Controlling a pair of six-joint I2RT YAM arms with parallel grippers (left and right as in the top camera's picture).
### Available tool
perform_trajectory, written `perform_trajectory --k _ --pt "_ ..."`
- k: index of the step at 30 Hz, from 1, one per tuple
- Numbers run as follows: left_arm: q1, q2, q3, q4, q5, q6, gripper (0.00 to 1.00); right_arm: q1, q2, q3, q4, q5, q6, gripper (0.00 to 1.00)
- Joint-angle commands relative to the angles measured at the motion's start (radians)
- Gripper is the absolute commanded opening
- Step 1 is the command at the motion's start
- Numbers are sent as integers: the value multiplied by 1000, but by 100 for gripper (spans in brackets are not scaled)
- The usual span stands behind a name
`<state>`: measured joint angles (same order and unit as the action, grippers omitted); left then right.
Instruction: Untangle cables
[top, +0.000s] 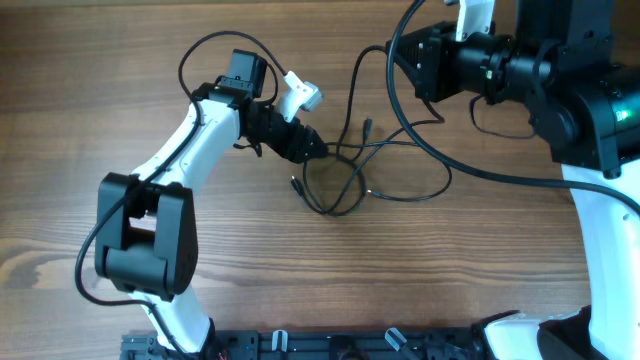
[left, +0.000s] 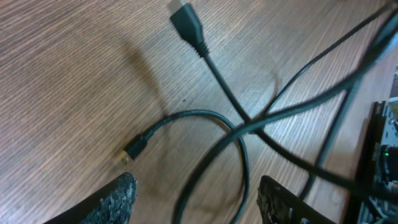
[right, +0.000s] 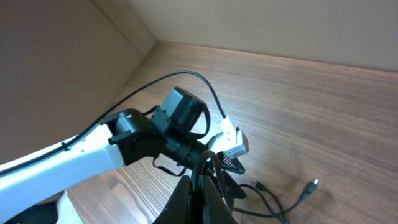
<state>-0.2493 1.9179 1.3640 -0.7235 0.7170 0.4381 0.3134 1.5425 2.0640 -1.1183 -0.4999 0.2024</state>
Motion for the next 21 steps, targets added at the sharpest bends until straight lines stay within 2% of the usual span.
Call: perform_trajectory --k 1,5,8,11,13,16,21 --pt "-6 45 -13 18 22 26 65 0 -23 10 -3 5 -19 4" --pt "-8 84 -13 20 23 26 64 0 -23 10 -6 5 -19 4" --pt "-18 99 -14 20 23 26 56 0 -23 10 -6 5 -19 4" --pt "-24 99 -14 21 23 26 30 0 -23 10 -6 5 -19 4" --pt "-24 99 -14 21 23 23 4 0 -23 10 -8 5 -20 4" --pt "-7 89 -9 23 14 -32 4 0 -23 10 -17 10 -19 4" --pt "100 -16 48 8 -30 -219 4 0 -21 10 -45 50 -18 4"
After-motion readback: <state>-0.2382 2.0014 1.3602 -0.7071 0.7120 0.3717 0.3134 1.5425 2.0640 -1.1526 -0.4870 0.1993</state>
